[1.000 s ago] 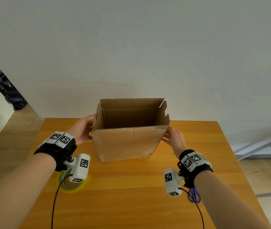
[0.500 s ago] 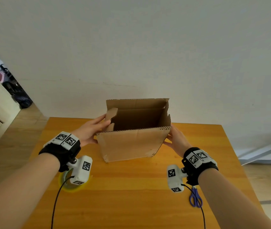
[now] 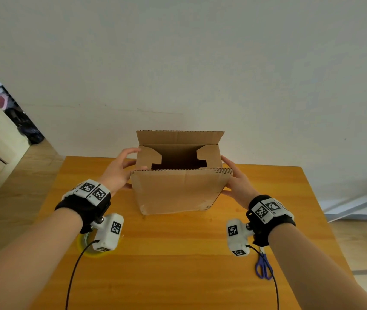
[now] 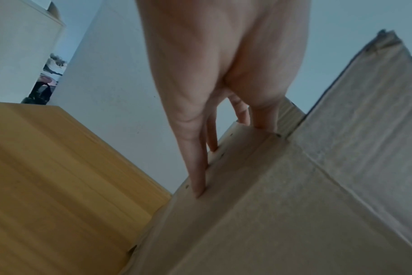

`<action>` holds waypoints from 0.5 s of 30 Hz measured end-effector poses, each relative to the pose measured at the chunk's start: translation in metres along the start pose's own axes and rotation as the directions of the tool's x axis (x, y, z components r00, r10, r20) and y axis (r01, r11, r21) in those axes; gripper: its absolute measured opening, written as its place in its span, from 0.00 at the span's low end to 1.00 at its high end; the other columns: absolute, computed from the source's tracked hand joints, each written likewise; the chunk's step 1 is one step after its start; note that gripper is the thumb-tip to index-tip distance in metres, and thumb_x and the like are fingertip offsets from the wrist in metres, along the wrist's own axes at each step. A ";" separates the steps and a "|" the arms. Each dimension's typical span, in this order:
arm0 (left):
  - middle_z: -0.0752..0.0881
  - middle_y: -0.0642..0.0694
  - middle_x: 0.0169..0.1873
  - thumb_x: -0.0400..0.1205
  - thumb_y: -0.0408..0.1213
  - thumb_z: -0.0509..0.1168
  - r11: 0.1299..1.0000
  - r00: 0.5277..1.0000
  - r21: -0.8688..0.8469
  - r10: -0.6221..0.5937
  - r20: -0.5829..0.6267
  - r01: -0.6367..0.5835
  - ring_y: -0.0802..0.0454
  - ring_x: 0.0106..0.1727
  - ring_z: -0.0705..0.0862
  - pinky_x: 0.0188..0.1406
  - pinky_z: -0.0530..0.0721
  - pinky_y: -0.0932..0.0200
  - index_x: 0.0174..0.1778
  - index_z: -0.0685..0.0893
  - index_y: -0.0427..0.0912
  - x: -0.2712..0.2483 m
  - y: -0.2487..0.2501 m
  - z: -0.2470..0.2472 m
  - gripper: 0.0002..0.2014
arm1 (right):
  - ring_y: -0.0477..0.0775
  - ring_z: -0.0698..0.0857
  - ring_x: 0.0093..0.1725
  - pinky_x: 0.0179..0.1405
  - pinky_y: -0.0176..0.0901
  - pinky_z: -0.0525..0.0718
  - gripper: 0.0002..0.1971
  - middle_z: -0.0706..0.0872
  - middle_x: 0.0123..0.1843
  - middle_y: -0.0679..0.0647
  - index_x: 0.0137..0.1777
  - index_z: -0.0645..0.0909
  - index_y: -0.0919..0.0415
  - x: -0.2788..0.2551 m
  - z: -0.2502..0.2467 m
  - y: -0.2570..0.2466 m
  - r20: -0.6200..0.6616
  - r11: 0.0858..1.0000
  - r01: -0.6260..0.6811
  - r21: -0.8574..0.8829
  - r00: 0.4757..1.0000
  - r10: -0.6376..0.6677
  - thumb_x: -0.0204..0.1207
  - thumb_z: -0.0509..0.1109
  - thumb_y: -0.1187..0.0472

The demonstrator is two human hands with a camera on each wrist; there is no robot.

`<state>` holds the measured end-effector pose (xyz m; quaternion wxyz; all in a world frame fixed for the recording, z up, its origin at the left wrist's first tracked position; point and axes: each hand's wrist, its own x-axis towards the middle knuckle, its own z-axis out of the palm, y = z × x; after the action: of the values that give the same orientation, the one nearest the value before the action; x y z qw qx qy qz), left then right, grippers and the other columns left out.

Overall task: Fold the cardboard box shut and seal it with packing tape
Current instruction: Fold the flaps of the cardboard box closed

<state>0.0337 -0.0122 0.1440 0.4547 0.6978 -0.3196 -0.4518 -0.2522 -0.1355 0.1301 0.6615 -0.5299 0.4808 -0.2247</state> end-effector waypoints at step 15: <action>0.55 0.51 0.82 0.44 0.64 0.80 0.993 0.927 -0.034 -0.095 0.363 0.115 0.44 0.82 0.56 0.66 0.74 0.31 0.77 0.63 0.57 -0.012 0.003 -0.030 0.63 | 0.52 0.72 0.73 0.76 0.57 0.66 0.47 0.75 0.74 0.51 0.75 0.70 0.47 -0.004 -0.007 -0.010 0.220 0.990 -0.040 0.133 0.976 0.010 0.59 0.62 0.21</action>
<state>0.0565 0.0070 0.1566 0.3824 0.6065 -0.3473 -0.6044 -0.2578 -0.1385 0.1408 0.7476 -0.4990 0.3953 -0.1892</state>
